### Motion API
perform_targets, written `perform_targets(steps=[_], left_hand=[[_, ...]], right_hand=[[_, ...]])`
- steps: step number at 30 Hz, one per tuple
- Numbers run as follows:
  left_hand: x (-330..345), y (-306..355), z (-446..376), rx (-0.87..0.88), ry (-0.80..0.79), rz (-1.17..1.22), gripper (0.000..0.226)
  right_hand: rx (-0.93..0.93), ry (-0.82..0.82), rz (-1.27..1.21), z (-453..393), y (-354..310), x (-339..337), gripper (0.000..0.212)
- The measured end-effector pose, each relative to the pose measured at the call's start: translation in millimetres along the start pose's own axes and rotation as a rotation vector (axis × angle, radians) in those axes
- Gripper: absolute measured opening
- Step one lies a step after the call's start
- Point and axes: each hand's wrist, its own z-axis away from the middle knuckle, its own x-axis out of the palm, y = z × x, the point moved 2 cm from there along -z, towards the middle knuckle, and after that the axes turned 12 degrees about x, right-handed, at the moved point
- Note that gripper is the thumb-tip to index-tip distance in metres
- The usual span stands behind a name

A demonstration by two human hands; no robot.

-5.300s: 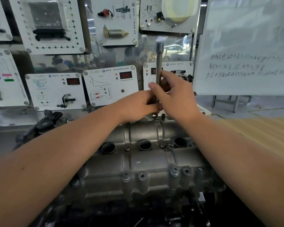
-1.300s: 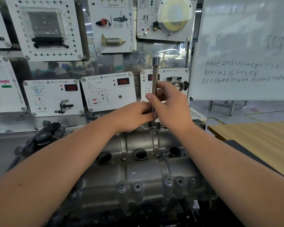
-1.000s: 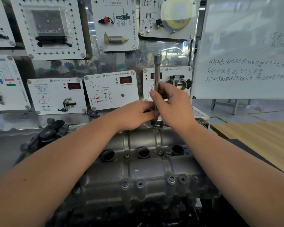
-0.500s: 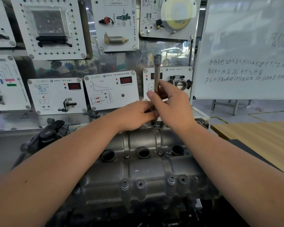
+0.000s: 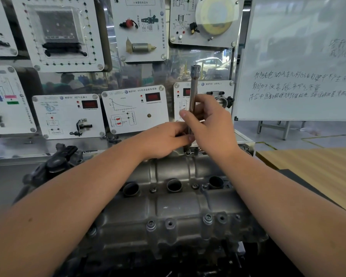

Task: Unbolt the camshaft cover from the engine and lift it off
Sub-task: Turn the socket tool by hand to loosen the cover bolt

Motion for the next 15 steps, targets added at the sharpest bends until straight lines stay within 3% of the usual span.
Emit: perform_targets(steps=[4, 12, 15], left_hand=[[0.2, 3.3, 1.2, 0.003, 0.015, 0.018, 0.055], [-0.8, 1.8, 1.6, 0.019, 0.03, -0.011, 0.028], [0.1, 5.4, 0.8, 0.026, 0.049, -0.019, 0.043]], right_hand=[[-0.004, 0.022, -0.008, -0.3, 0.5, -0.3, 0.012], [-0.069, 0.037, 0.043, 0.7, -0.9, -0.8, 0.016], [-0.02, 0.042, -0.015, -0.6, 0.2, -0.8, 0.016]])
